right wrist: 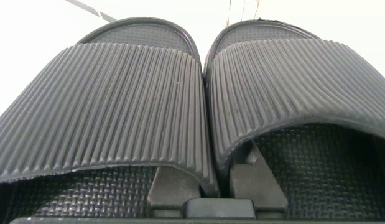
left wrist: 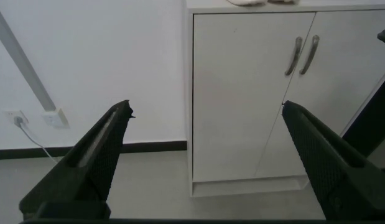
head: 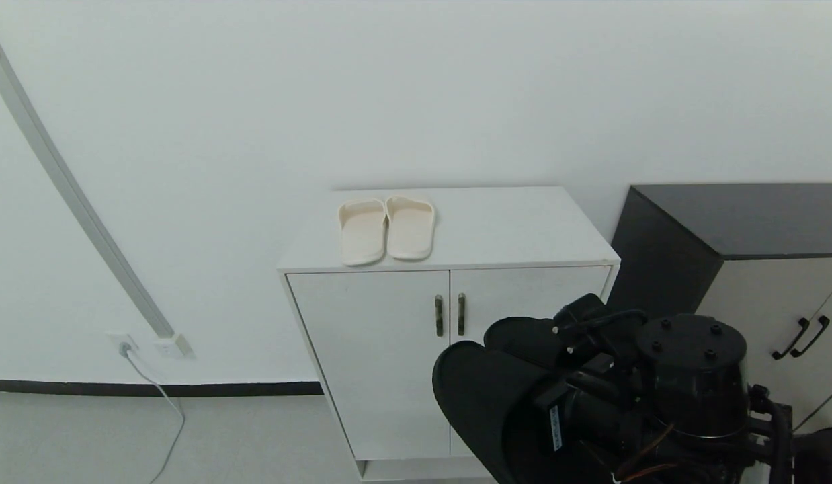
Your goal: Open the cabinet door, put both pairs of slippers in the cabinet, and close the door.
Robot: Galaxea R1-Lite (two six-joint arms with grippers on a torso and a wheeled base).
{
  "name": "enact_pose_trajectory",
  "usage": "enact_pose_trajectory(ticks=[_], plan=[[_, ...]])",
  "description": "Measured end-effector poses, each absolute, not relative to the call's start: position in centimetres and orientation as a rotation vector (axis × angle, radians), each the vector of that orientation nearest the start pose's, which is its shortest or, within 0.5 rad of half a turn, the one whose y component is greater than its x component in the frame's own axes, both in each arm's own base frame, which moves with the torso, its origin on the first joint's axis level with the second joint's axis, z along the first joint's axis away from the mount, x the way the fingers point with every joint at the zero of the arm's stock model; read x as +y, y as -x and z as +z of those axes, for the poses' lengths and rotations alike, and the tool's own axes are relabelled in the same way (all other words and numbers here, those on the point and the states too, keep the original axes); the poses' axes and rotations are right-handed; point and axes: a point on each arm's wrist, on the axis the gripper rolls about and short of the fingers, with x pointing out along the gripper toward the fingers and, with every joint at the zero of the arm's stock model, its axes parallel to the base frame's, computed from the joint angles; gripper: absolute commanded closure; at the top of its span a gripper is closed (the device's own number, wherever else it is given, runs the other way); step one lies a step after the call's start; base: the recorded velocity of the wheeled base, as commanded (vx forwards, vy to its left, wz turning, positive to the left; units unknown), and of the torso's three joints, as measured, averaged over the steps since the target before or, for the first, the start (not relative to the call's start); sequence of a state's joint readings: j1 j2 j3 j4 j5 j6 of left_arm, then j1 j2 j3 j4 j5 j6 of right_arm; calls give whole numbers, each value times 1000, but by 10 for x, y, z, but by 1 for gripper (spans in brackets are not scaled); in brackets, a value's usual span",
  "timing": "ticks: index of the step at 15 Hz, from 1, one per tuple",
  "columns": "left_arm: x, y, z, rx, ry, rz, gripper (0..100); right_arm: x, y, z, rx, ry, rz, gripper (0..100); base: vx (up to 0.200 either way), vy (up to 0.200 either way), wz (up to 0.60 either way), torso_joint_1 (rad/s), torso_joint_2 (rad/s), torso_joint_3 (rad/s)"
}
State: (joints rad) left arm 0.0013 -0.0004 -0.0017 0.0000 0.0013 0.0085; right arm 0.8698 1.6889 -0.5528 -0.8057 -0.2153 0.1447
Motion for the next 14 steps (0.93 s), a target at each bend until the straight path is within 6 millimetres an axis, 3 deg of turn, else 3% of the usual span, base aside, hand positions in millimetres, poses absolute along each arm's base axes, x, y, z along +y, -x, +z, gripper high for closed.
enact_pose_trajectory(ticks=[14], plan=[[0, 23, 76, -2, -9, 1, 0, 204, -179, 130, 342, 38, 640, 100, 0, 0, 0, -203, 520, 316]])
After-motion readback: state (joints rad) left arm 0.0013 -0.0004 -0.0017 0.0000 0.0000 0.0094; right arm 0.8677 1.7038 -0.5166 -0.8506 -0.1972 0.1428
